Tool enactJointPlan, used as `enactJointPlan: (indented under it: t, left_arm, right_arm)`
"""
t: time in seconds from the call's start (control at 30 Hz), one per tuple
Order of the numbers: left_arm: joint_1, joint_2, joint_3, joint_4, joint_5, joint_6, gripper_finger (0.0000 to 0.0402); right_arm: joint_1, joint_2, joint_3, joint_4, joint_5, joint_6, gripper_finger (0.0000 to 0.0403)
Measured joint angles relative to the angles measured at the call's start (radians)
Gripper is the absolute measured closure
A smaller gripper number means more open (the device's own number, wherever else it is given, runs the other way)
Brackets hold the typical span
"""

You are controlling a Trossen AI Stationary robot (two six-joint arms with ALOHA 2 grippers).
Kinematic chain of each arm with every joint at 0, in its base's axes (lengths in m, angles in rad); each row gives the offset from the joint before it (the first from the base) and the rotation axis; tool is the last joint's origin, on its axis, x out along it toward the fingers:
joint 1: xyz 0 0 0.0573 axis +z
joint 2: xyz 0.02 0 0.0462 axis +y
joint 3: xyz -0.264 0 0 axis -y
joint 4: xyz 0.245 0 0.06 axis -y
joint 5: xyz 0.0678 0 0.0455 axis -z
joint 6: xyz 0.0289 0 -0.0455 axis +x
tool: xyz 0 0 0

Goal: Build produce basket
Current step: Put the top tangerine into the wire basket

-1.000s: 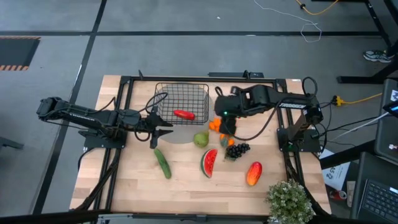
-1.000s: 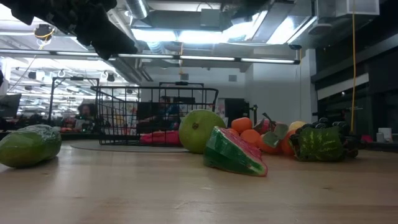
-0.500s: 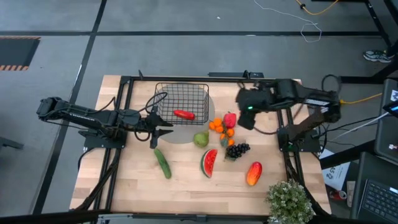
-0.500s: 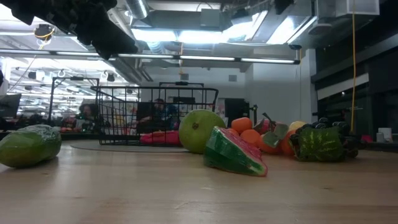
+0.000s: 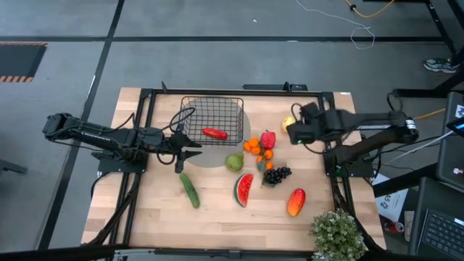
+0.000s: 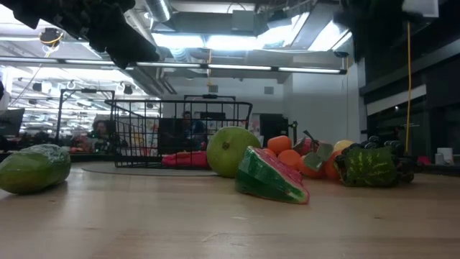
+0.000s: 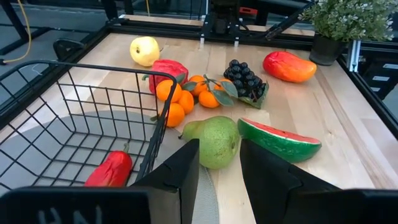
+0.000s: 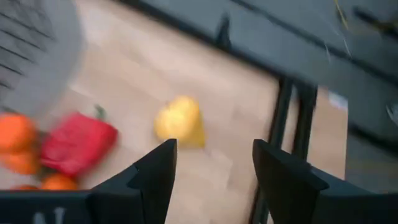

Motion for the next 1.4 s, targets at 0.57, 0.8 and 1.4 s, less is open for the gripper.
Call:
enactJointPlan:
  t: [0.57, 0.8, 1.4]
  left_arm:
    - [0.0, 0.0, 0.0, 0.0, 0.0, 0.0, 0.0286]
    - [0.0, 0.0, 0.0, 0.0, 0.0, 0.0, 0.0286]
    - [0.0, 0.0, 0.0, 0.0, 0.0, 0.007, 0.0287]
  right_arm:
    - [-0.361, 0.125, -0.377, 0.454, -0.431, -0.23, 0.0189]
    - [-0.357, 0.136, -0.334, 0.904, -0.553, -0.497, 0.0189]
    - [-0.191, 0.288, -0.325, 1.258, -0.475, -0.823, 0.0189]
